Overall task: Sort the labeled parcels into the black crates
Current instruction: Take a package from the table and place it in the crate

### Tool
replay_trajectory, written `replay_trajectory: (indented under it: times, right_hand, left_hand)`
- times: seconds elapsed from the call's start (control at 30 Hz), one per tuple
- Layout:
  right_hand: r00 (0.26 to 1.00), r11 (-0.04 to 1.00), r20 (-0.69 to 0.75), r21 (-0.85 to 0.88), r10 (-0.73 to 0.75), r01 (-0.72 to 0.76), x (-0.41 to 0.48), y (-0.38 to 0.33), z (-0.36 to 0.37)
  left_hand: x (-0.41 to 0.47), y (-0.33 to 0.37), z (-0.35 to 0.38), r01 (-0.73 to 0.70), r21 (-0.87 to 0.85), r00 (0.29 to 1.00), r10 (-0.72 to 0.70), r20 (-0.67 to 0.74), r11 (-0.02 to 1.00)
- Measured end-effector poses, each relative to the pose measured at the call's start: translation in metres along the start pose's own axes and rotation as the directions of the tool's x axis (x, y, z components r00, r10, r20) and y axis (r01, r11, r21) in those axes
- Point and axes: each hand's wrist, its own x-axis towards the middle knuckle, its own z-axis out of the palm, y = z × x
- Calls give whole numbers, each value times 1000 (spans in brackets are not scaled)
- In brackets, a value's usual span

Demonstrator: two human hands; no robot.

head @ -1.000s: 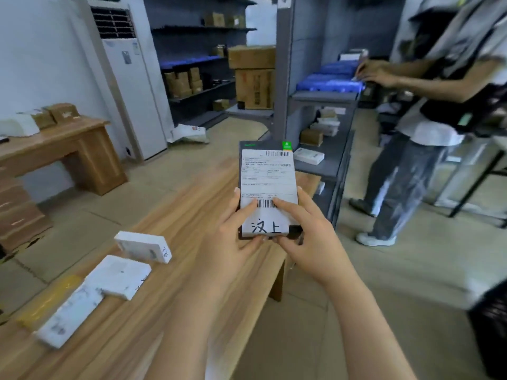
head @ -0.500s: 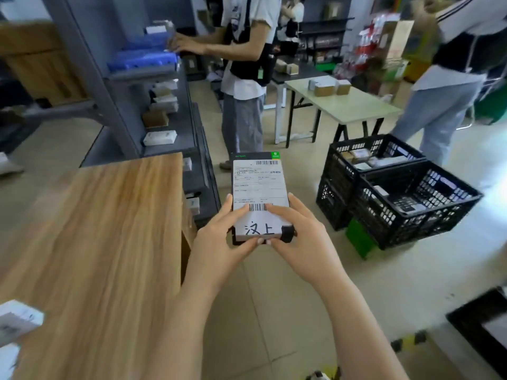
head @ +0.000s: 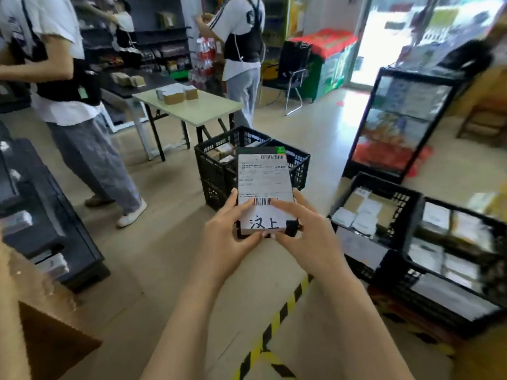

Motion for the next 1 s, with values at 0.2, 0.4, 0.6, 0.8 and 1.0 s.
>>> replay_trajectory:
  times: [0.2,0.4,0.6,0.8,1.0]
  right_hand:
    - [986,990,-139,-85,97,-109,-33,78,-115]
    - [949,973,-277,-130,150,-192,-64,152,-211]
    - [895,949,-377,-106,237,-296,-77,209,-274]
    - [819,912,-461,-47,342,-407,-66,260,-307]
    - [724,890,-584,-4,367,-455,-19,300,-345]
  left_hand:
    - [16,80,121,-117,-88,985,127,117,989]
    - [25,152,231,-190,-176,955,224,196,966]
    - [46,199,314,-223,-252,908,294,297,942]
    - [82,221,382,-241,-297,854,347,388,924]
    - [153,251,439,-325,-340,773,454,443,883]
